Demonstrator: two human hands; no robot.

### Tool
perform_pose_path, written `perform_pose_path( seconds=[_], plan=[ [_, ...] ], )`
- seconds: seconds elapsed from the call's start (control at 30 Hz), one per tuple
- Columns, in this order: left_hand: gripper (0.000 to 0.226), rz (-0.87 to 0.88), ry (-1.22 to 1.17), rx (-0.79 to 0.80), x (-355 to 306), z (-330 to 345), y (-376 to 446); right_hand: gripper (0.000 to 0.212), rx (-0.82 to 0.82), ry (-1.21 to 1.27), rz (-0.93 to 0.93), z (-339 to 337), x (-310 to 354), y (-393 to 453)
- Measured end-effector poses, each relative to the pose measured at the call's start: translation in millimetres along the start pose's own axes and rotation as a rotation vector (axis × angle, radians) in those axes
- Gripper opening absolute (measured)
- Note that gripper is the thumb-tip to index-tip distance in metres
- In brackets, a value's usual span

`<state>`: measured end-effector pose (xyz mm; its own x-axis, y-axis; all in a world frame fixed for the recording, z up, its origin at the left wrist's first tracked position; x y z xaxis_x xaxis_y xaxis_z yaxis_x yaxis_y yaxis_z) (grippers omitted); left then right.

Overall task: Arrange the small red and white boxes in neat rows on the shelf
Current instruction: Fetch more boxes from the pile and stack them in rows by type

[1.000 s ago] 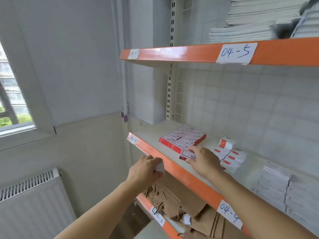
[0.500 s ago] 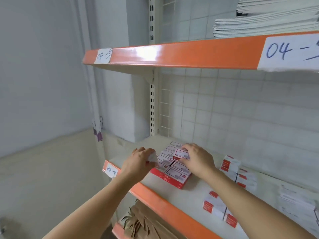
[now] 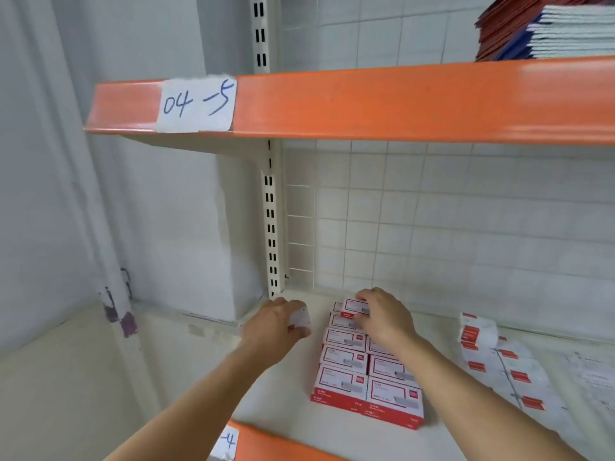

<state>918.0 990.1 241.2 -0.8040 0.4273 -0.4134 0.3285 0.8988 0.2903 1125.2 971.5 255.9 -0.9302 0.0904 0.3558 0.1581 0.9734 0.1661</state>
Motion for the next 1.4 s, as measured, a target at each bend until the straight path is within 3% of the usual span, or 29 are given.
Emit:
perform_pose_path(
  seconds=[0.4, 0.63, 0.97, 1.27, 1.4],
  plan=[
    [0.053, 0.066, -0.1, -0.004, 18, 3, 20, 0.038, 0.027, -0.06, 0.032, 16, 14, 25],
    [0.067, 0.135, -0.117, -0.022, 6, -4, 17, 0.045, -0.073, 0.015, -0.07, 5, 22, 0],
    [0.069, 0.329, -0.096, 0.014, -73, 12, 2, 0.045, -0.07, 0.087, -0.158, -28, 16, -69],
    [0.061, 0.455, -0.217, -0.011, -172, 43, -16, 0.041, -0.167, 0.068, -0.054, -75, -73, -112],
    [0.062, 0.418, -0.267, 0.032, -207, 65, -21, 0.043, -0.102, 0.034, -0.054, -87, -116, -125]
  ],
)
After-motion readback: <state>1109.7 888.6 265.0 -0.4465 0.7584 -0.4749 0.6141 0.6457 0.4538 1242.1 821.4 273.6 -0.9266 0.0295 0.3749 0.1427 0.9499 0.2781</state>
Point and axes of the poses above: each hand's wrist, its own y-axis towards the middle knuckle, its own z-axis out of the palm, x = y × z, the point moved 2 cm from there along y, towards the middle knuckle, and after that the axes turned 5 degrees about z, right-handed, at the moved point
